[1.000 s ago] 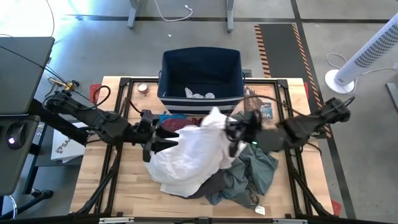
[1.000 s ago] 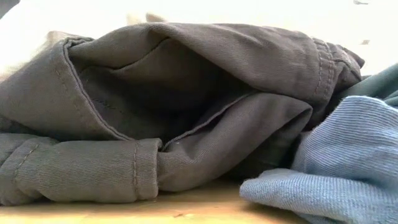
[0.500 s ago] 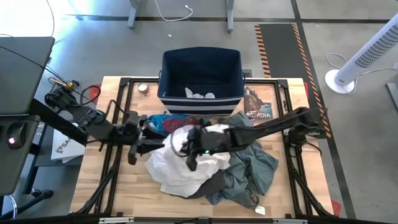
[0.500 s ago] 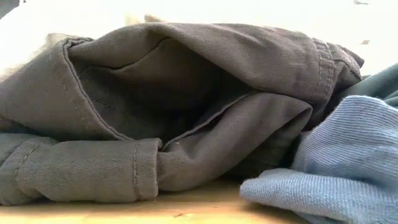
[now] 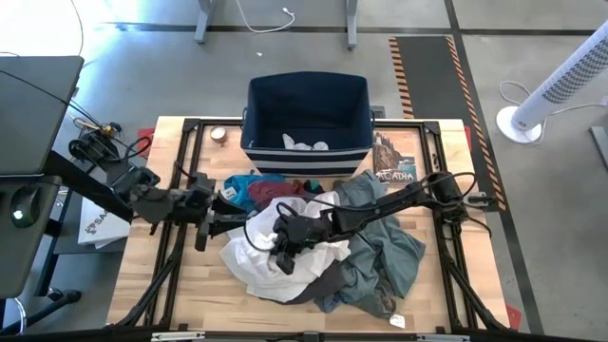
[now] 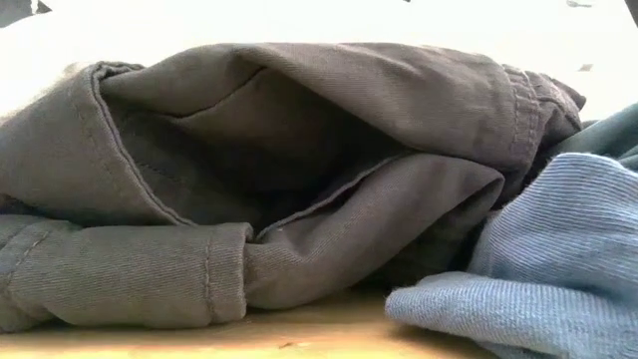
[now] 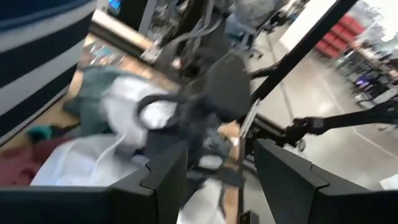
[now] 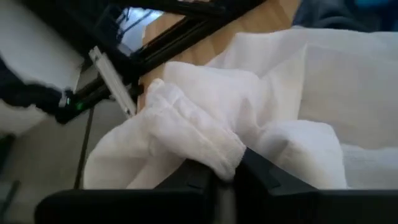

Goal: Sort clothes
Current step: Put the white polo into the blue laundry bin

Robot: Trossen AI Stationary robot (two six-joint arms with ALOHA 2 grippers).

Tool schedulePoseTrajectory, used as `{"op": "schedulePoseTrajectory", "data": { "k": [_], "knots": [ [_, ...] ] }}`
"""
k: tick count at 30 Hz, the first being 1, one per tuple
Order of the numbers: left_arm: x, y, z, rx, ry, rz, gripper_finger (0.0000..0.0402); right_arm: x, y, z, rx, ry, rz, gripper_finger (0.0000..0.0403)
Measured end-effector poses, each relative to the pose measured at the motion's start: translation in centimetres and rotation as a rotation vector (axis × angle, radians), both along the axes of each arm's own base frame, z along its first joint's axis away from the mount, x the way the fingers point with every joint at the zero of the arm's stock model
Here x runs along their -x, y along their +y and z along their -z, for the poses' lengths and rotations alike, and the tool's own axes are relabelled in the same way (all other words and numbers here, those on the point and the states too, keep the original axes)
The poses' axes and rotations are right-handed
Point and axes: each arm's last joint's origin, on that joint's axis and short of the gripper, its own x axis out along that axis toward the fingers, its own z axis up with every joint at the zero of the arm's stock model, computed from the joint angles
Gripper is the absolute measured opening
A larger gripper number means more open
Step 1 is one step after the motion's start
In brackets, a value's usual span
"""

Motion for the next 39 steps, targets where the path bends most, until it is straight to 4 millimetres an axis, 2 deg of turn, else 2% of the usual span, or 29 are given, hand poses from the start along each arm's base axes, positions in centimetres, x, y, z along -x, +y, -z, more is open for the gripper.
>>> {"op": "schedulePoseTrajectory", "data": {
  "k": [9, 15, 18, 23, 26, 30, 34, 39],
  "knots": [
    [0.2, 0.2, 0.6, 0.016, 0.056, -0.02, 0.0184, 0.5, -0.2, -1.7, 0.065, -0.051, -0.037, 0.0171],
    [0.2, 0.2, 0.6, 0.016, 0.057, -0.02, 0.0184, 0.3, -0.5, -4.2, 0.104, -0.039, -0.034, 0.0228],
    [0.2, 0.2, 0.7, 0.014, 0.061, -0.021, 0.0184, 0.2, -1.1, -6.3, 0.152, -0.002, -0.068, 0.0237],
    [0.0, 0.5, 1.5, 0.013, 0.129, -0.08, 0.0184, 1.0, -1.6, -11.1, 0.226, 0.067, -0.079, 0.0238],
    [-0.6, 0.4, 2.1, -0.012, 0.174, -0.085, 0.0184, 2.1, -1.6, -13.7, 0.288, 0.109, -0.06, 0.0238],
    [-2.2, -0.4, 3.2, -0.082, 0.252, 0.019, 0.0184, 4.3, -0.8, -16.6, 0.347, 0.179, -0.025, 0.0238],
    [-4.3, -0.8, 4.9, -0.103, 0.343, 0.032, 0.0184, 7.0, 0.8, -18.4, 0.421, 0.248, 0.025, 0.0238],
    [-6.5, 0.1, 6.6, -0.068, 0.415, -0.095, 0.0184, 10.3, 3.0, -18.9, 0.462, 0.302, 0.131, 0.0238]
  ]
}}
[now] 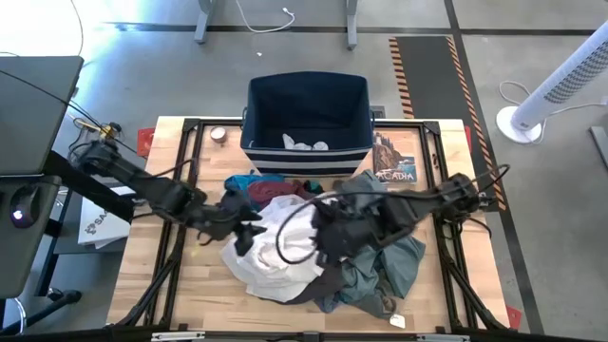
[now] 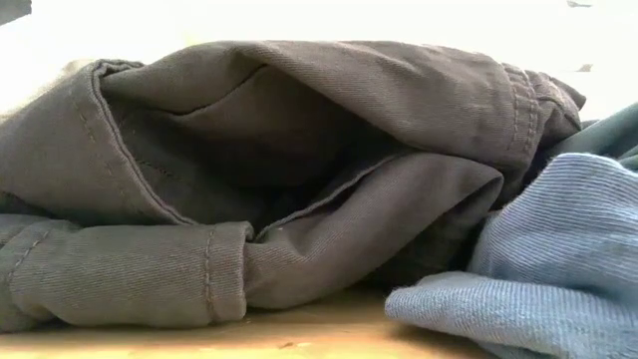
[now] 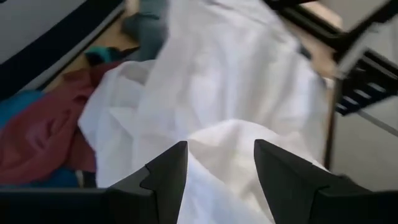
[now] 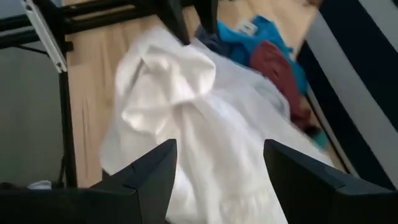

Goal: Sort clothes
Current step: Put the white polo into the blue laundry bin

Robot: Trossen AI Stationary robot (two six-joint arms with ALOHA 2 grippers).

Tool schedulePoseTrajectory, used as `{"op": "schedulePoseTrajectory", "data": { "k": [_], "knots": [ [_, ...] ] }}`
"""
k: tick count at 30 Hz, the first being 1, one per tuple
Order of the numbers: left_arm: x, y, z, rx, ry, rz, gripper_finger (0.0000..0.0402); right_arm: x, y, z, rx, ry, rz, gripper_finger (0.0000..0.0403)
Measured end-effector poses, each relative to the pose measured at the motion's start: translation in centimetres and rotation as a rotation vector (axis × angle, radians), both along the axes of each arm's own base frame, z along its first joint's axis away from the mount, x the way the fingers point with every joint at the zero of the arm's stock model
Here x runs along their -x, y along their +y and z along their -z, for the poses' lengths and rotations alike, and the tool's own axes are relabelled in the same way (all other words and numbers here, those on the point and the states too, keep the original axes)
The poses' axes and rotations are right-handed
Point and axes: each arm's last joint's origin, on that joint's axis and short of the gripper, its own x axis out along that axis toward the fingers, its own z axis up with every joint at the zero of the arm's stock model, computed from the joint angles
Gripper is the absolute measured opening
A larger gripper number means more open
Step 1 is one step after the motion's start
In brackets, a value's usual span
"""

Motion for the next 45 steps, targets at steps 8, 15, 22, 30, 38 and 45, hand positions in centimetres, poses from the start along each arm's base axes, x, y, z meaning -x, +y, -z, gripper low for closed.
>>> {"op": "schedulePoseTrajectory", "data": {
  "k": [8, 15, 22, 30, 38, 45],
  "knots": [
    [-2.5, 1.4, 2.3, 0.003, 0.148, 0.058, 0.0184, 3.2, 3.4, 0.1, 0.036, -0.005, 0.09, 0.0238],
    [-3.7, 1.2, 3.7, -0.106, 0.218, 0.176, 0.0185, 4.7, 4.4, 0.4, 0.032, 0.011, 0.158, 0.0238],
    [-4.5, 1.8, 5.0, -0.102, 0.295, 0.252, 0.0185, 5.7, 5.2, 0.5, 0.032, 0.028, 0.169, 0.0238],
    [-4.8, 2.7, 4.2, -0.075, 0.245, 0.308, 0.0185, 5.7, 5.3, 0.5, 0.047, 0.029, 0.154, 0.0238],
    [-4.9, 3.7, 1.9, -0.076, 0.207, 0.287, 0.0189, 5.7, 5.2, 0.5, 0.065, 0.035, 0.133, 0.0238],
    [-5.6, 4.0, 1.0, -0.114, 0.123, 0.237, 0.0197, 5.6, 5.1, 0.5, 0.081, 0.027, 0.135, 0.0238]
  ]
}}
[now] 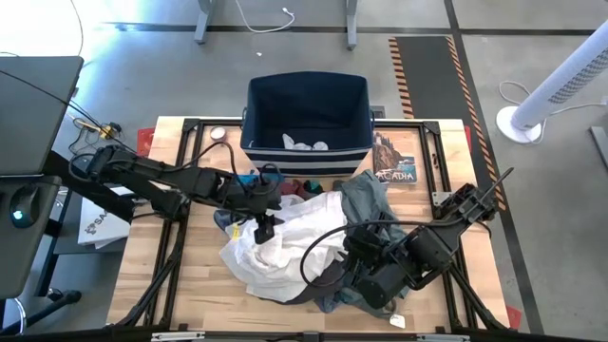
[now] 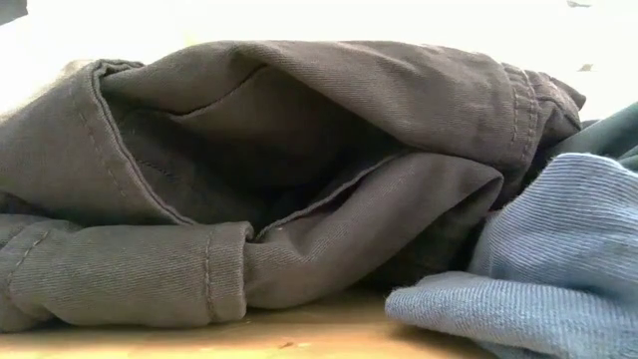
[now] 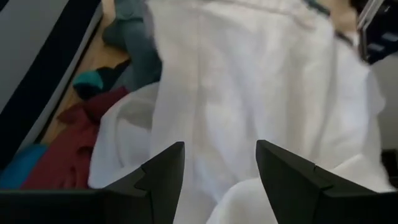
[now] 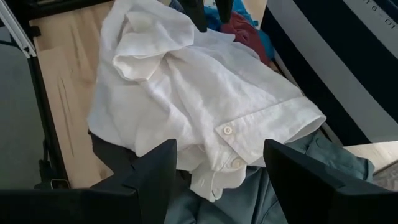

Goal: Sort clothes
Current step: Put the white polo into the blue laundry bin

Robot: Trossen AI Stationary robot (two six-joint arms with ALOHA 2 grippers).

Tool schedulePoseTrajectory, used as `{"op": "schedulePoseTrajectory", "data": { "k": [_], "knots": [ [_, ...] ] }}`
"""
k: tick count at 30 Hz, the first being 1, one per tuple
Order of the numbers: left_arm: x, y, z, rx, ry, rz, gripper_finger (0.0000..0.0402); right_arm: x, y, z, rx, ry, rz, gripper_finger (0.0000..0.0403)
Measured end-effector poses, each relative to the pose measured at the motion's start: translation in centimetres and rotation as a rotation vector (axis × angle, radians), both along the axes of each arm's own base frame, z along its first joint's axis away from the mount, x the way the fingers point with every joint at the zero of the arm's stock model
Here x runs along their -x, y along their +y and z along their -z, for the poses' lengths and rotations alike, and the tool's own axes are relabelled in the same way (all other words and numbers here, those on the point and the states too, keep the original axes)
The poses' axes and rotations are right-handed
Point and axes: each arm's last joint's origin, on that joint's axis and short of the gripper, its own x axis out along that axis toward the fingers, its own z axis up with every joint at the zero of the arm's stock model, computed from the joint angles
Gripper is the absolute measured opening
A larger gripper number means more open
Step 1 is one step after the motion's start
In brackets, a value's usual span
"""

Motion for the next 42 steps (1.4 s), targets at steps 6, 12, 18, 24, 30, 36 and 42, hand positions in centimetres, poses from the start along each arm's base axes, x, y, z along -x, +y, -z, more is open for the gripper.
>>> {"op": "schedulePoseTrajectory", "data": {
  "k": [6, 12, 18, 24, 30, 36, 42],
  "knots": [
    [-0.3, -0.1, -0.3, -0.007, -0.043, 0.012, 0.0196, 0.0, 0.0, 0.0, 0.002, 0.001, -0.001, 0.0238],
    [-0.2, 0.1, 0.1, -0.027, -0.036, -0.051, 0.0197, 0.0, 0.0, 0.0, 0.005, 0.003, -0.007, 0.0238],
    [-0.4, 0.1, 0.6, -0.053, -0.013, -0.066, 0.0234, 0.0, 0.0, 0.0, -0.001, 0.0, 0.001, 0.0238],
    [-0.7, 0.1, 1.6, -0.017, 0.04, -0.14, 0.0303, 0.0, 0.0, 0.0, -0.004, -0.003, 0.006, 0.0238],
    [0.0, 0.4, 1.3, 0.074, 0.124, -0.141, 0.0327, 0.0, 0.0, 0.0, -0.001, -0.001, 0.002, 0.0238],
    [1.1, 0.3, 1.3, 0.088, 0.235, -0.095, 0.0328, -0.1, -0.2, 0.0, 0.007, 0.007, -0.007, 0.0238],
    [1.0, -0.7, 1.8, 0.034, 0.255, -0.002, 0.0328, -0.2, -0.2, 0.0, 0.006, 0.009, -0.008, 0.0238]
  ]
}}
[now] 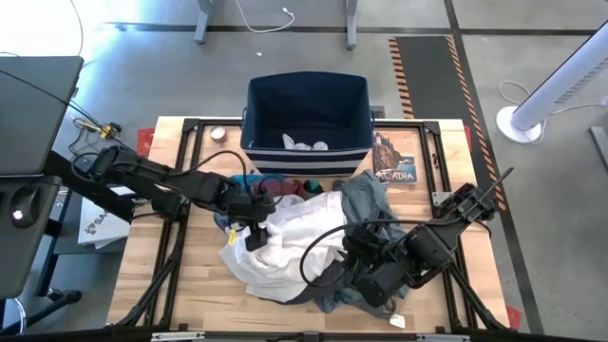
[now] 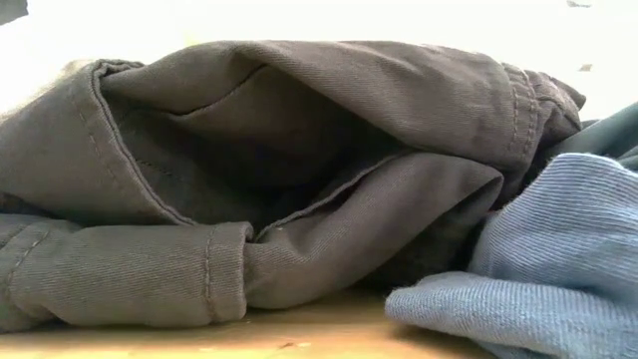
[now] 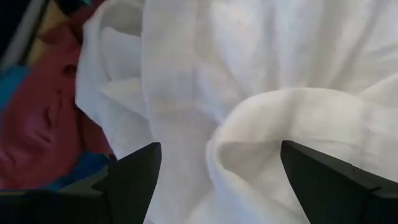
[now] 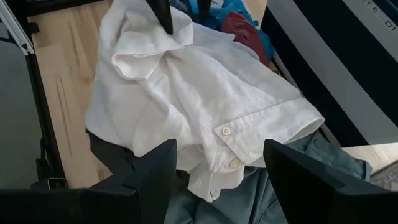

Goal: Sort clothes
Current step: Put the white polo into the blue laundry bin

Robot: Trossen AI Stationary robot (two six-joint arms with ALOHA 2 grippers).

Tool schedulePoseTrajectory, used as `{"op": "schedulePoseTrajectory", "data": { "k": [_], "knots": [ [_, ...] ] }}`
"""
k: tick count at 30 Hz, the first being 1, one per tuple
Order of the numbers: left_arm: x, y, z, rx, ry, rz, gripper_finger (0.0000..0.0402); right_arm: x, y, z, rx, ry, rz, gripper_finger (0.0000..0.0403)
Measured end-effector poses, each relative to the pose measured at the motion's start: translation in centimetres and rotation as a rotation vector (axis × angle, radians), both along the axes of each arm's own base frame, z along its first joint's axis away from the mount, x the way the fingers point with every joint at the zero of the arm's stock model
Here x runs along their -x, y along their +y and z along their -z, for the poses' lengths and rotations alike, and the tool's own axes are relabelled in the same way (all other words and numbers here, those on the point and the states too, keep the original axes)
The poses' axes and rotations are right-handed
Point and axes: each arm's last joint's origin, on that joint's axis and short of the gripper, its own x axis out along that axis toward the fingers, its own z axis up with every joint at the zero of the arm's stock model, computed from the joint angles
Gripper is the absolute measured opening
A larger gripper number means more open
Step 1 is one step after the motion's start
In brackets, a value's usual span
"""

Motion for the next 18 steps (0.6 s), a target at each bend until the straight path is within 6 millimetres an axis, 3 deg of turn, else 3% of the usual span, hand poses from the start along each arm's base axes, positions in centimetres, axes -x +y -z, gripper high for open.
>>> {"op": "schedulePoseTrajectory", "data": {
  "k": [3, 8, 13, 18],
  "knots": [
    [-0.6, 0.0, 1.0, -0.054, -0.014, 0.0, 0.0328, 0.0, 0.0, 0.0, -0.001, 0.001, -0.001, 0.0238],
    [-1.6, 0.7, 5.0, -0.069, 0.014, 0.007, 0.0328, 0.0, 0.0, 0.0, -0.013, 0.01, -0.005, 0.0238],
    [-2.1, 1.1, 7.8, -0.238, 0.063, -0.05, 0.0328, 0.0, 0.1, 0.1, -0.029, 0.022, -0.013, 0.0238],
    [-3.7, 0.8, 10.2, -0.159, 0.079, 0.005, 0.0325, 0.0, 0.1, 0.1, -0.029, 0.023, -0.013, 0.0238]
  ]
}}
